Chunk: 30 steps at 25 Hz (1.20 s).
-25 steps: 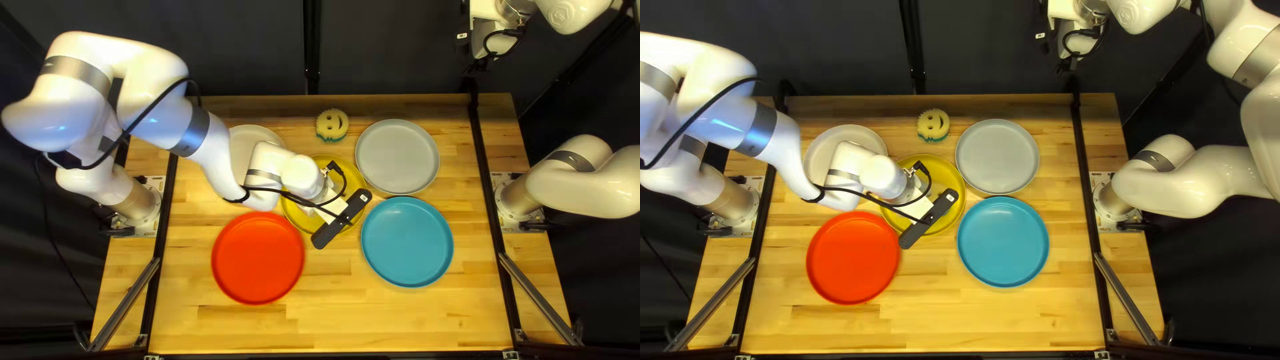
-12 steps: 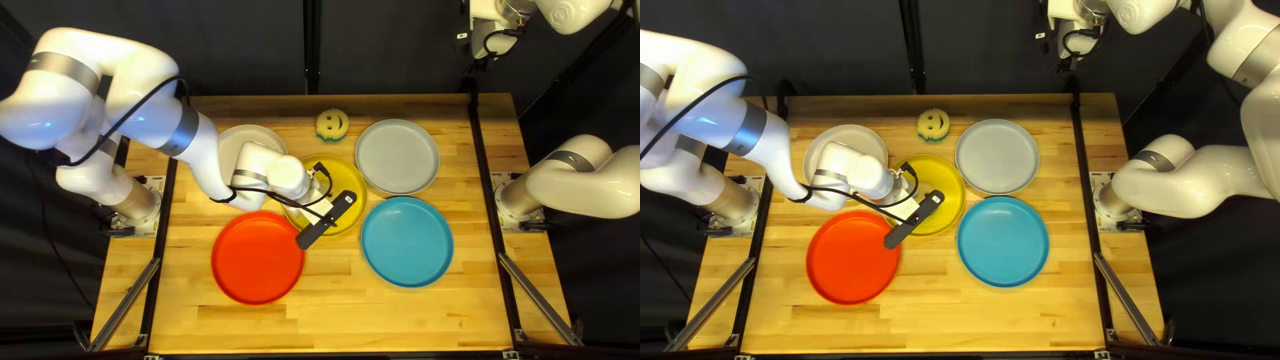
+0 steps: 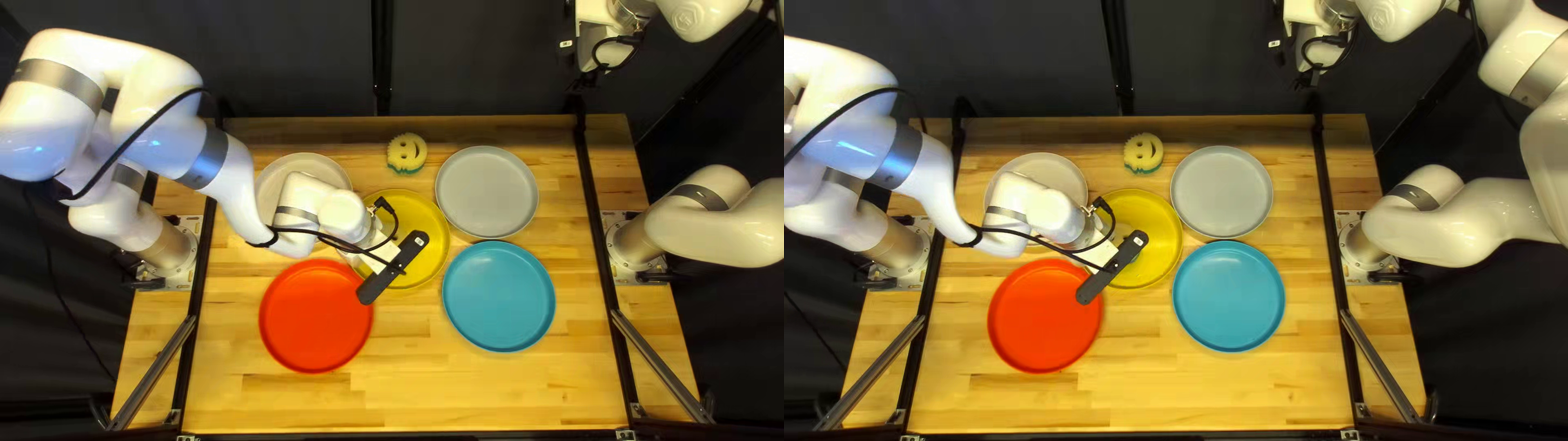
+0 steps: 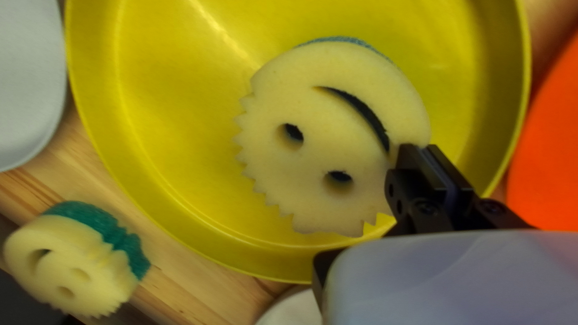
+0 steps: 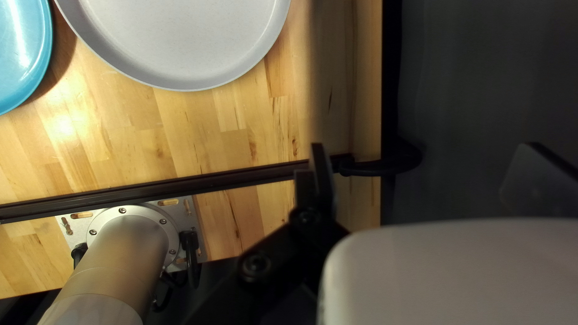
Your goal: Pick up sponge and scrub the plate
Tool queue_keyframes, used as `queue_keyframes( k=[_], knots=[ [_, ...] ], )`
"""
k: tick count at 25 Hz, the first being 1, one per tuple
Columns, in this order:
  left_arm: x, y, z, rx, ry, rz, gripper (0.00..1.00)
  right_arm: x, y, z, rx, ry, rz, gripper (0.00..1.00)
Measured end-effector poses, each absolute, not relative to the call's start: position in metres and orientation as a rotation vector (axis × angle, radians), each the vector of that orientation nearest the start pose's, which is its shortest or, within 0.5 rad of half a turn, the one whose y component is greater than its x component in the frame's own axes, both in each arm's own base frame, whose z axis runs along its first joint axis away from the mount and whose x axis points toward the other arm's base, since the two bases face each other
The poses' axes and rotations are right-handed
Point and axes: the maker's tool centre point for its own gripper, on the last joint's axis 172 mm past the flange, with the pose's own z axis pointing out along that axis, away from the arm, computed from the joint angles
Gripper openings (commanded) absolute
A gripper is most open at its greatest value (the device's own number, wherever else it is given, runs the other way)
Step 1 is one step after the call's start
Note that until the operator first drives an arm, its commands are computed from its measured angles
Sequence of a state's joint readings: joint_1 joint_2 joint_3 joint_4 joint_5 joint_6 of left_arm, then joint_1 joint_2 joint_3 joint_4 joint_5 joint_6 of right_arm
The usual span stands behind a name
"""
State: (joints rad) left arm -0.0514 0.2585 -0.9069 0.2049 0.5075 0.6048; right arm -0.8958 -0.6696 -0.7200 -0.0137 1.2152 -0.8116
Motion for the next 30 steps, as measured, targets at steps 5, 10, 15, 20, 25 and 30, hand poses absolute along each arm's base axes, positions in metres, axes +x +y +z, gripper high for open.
queue_keyframes(
  k=[5,10,15,20,25,30],
  knots=[
    [0.534,0.003,0.045,-2.725,1.228,-0.163,0.0,0.209,-0.266,0.286,-3.274,0.132,-0.172,1.0],
    [0.527,0.006,0.043,-2.726,1.239,-0.152,0.0,0.209,-0.266,0.286,-3.274,0.132,-0.172,1.0],
    [0.496,0.006,0.043,-2.745,1.221,-0.133,0.0,0.209,-0.266,0.286,-3.274,0.132,-0.172,1.0],
    [0.468,0.0,0.05,-2.772,1.178,-0.126,0.0,0.209,-0.266,0.286,-3.274,0.132,-0.172,1.0],
    [0.45,-0.013,0.051,-2.784,1.156,-0.116,0.0,0.209,-0.266,0.286,-3.274,0.132,-0.172,1.0],
    [0.451,0.005,0.048,-2.797,1.14,-0.105,0.0,0.209,-0.266,0.286,-3.274,0.132,-0.172,1.0]
  ],
)
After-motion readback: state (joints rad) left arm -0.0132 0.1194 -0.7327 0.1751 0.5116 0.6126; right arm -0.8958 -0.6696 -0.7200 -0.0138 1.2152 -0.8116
